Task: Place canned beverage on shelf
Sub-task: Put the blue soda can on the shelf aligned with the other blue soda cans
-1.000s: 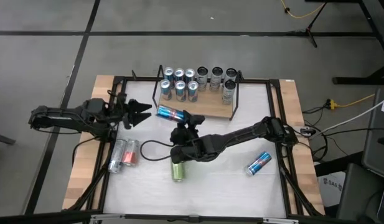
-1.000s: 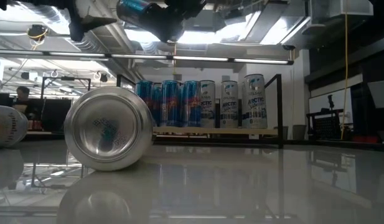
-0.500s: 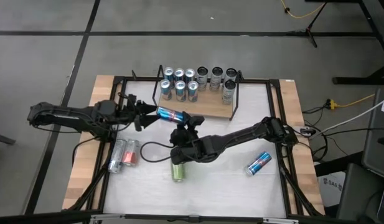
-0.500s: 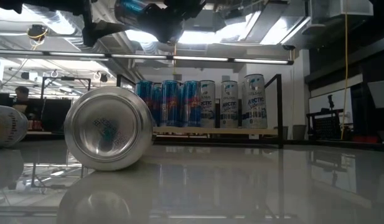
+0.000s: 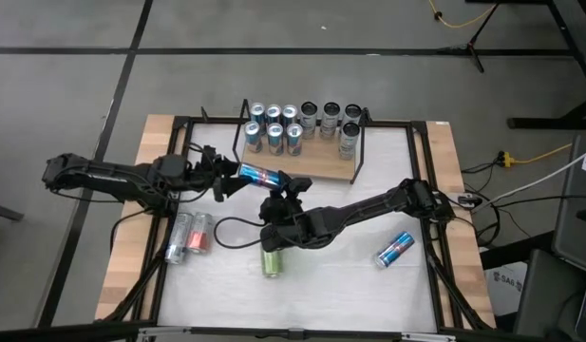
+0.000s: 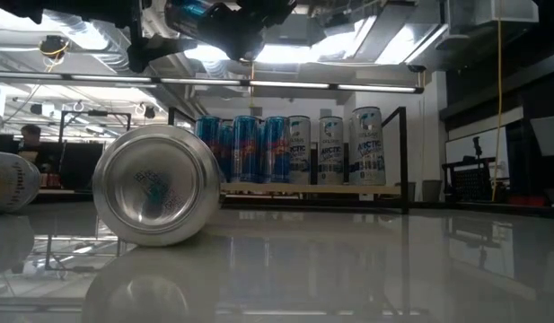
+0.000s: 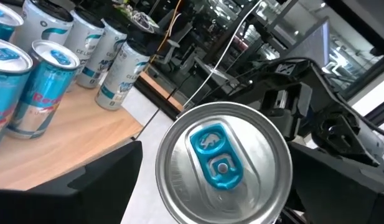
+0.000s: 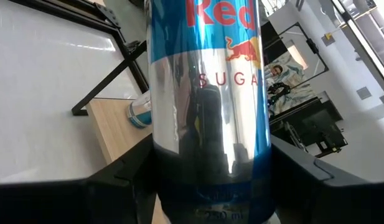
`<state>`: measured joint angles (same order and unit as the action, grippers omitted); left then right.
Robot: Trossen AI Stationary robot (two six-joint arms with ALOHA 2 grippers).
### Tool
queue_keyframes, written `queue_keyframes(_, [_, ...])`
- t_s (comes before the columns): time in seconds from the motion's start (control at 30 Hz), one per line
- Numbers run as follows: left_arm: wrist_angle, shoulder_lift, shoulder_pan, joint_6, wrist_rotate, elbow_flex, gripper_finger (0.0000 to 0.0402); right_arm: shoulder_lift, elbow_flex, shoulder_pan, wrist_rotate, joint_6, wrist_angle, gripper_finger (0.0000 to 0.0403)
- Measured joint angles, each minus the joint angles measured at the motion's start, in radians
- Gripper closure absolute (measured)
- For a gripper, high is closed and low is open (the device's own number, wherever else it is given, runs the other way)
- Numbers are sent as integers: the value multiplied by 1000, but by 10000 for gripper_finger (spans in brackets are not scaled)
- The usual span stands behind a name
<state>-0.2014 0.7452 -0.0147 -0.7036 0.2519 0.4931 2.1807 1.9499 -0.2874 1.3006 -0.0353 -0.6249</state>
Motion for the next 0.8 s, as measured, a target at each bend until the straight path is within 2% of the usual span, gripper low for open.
queue_keyframes(0.27, [-2,1,0,-5,25,0,65,0,0,0,-2,0,-1,178])
queue_keyframes(0.43, [-4,1,0,-78,28,0,95,0,0,0,-2,0,-1,178])
queue_keyframes(0.8, [-1,1,0,-263,47,0,104,0,0,0,28,-106,-2,178])
